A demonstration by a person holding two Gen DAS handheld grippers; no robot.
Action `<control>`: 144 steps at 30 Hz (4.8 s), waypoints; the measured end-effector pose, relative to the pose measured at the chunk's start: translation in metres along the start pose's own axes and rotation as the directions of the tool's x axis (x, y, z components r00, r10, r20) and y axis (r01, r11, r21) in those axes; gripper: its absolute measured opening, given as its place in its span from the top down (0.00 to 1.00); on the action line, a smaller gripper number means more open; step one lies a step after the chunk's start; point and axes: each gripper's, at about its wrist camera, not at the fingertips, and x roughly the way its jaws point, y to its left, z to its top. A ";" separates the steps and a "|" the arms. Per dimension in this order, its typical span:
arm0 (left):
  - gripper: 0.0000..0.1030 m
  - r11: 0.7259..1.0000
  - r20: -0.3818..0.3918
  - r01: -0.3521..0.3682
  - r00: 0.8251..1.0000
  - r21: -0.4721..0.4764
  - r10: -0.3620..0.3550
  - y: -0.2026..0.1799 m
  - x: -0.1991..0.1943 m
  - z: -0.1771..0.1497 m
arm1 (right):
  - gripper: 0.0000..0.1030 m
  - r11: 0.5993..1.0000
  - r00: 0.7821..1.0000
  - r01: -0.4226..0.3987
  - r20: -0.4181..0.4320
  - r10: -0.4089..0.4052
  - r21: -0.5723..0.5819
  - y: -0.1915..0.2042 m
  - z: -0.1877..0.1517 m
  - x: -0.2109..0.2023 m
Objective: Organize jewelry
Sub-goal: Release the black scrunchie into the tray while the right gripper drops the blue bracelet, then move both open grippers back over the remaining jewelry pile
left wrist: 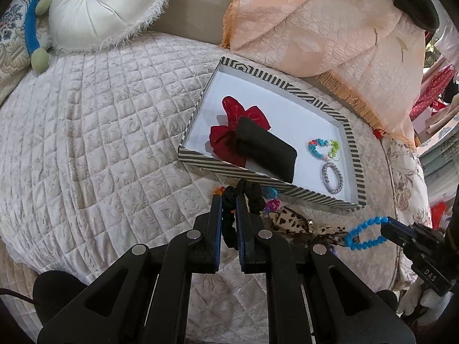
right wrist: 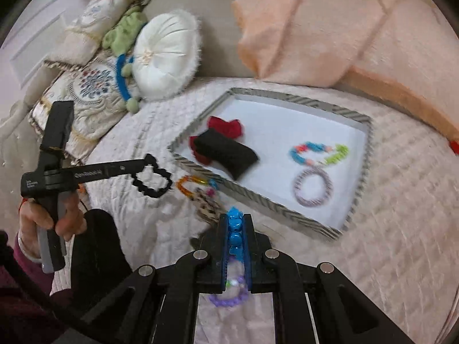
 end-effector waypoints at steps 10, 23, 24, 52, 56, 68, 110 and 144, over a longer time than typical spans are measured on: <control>0.92 0.999 0.017 0.015 1.000 0.033 -0.015 -0.017 -0.009 0.007 | 0.92 0.999 0.995 -0.006 0.098 0.001 0.045 -0.014 0.008 -0.033; 0.92 0.995 0.070 0.006 0.997 0.102 -0.013 -0.049 -0.016 0.038 | 0.92 0.998 0.989 -0.027 0.144 0.018 0.063 -0.016 0.026 -0.032; 0.92 0.994 0.071 0.003 0.997 0.105 -0.011 -0.051 -0.015 0.040 | 0.92 0.998 0.989 -0.028 0.144 0.019 0.063 -0.016 0.027 -0.030; 0.92 0.989 0.049 -0.005 0.999 0.149 -0.002 -0.094 0.060 0.114 | 0.92 0.993 0.996 -0.067 0.066 0.061 0.095 -0.021 0.057 0.047; 0.92 0.989 0.034 -0.001 0.999 0.151 -0.004 -0.102 0.082 0.122 | 0.92 0.990 0.996 -0.087 0.040 0.083 0.111 -0.024 0.059 0.066; 0.92 0.991 -0.038 -0.054 0.997 0.126 0.060 -0.095 0.145 0.135 | 0.92 0.984 0.999 0.002 -0.044 0.006 0.180 -0.068 0.054 0.111; 0.52 0.983 0.045 -0.133 0.991 0.130 0.129 -0.079 0.068 0.089 | 0.65 0.982 0.998 0.022 0.060 -0.034 0.187 -0.032 0.025 0.043; 0.52 0.978 0.183 -0.168 0.972 0.121 0.145 -0.072 -0.045 -0.023 | 0.53 0.973 0.970 0.143 0.167 -0.175 0.183 0.028 -0.019 -0.043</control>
